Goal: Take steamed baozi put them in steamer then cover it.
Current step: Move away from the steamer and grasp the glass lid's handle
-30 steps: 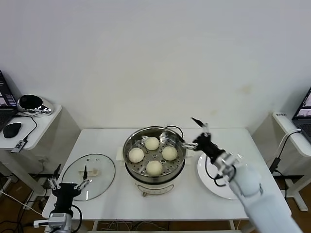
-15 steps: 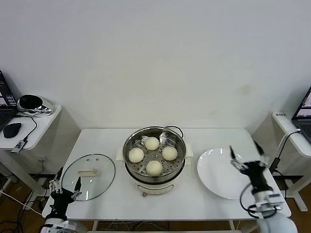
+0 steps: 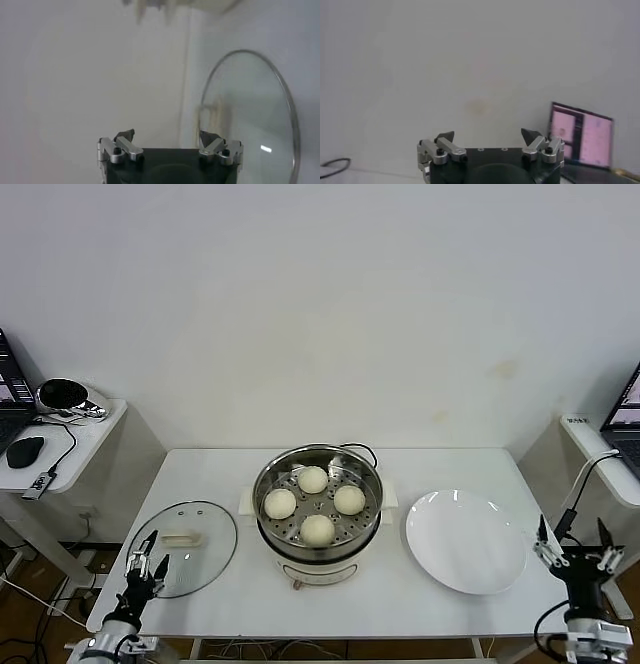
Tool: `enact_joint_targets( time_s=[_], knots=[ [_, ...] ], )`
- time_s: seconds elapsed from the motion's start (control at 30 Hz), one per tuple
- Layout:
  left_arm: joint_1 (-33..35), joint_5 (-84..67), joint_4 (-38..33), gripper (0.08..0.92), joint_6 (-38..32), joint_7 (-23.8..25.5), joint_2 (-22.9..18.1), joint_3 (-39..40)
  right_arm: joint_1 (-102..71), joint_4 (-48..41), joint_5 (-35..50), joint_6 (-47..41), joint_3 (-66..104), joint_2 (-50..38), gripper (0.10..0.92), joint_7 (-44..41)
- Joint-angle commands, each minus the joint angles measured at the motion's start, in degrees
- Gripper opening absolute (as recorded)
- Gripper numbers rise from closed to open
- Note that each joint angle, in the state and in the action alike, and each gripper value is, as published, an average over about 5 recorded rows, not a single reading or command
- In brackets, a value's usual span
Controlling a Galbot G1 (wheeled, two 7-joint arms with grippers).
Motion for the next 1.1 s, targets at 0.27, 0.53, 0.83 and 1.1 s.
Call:
enact_joint_targets(
  time_s=[0.27,0.53,0.83,1.1],
  knots=[
    [-15.47,6.8,14.41,0.823,-1.28,0.67,0.98,6.34,-1.97,-1.22,-0.62,0.52,3.6,2.13,0.823,1.03],
    [-20.05,7.35,18.87,0.823,-1.37,0.62,0.57,8.66,-1.81,-2.17,-1.09,0.55,3.92,2.04,0.823,0.81],
    [-21.28,6.58,19.04,0.823,-1.39,1.01,0.91,8.96,-1.93,-2.28,-1.47,0.64,3.76,2.29,0.823,0.65],
    [-21.9,4.57,20.39,0.818,-1.57,1.66,0.62,9.29,-2.05,-2.56,-1.86,0.88,3.36,2.55,0.823,0.57]
  ],
)
